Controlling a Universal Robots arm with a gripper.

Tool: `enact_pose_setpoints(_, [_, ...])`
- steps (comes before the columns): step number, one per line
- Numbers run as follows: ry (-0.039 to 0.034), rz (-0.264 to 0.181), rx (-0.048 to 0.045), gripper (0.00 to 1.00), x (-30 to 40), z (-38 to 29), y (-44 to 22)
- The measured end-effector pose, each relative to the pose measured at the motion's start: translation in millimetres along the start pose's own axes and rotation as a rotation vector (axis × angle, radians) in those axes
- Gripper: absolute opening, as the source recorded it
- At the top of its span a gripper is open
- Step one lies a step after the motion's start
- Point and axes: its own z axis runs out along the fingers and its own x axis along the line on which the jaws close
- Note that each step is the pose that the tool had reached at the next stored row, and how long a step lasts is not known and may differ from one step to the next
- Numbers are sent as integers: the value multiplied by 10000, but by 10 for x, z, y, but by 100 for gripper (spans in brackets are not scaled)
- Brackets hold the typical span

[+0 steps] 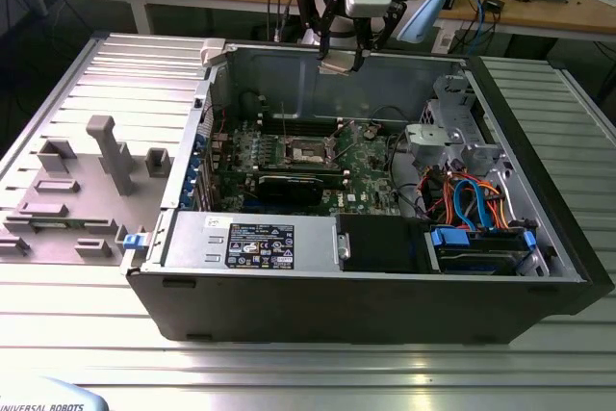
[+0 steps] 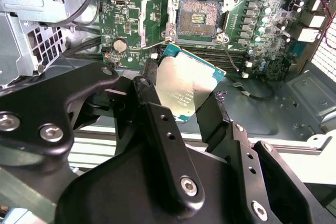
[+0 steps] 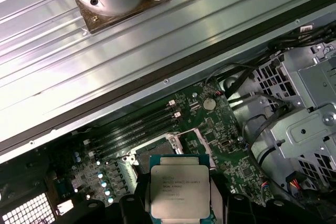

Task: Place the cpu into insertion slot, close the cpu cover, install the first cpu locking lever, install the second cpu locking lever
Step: 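Place the cpu into insertion slot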

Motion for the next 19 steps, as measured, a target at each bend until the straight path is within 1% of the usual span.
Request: enact_pose_setpoints(19, [-20, 228, -4, 54, 0, 0, 0])
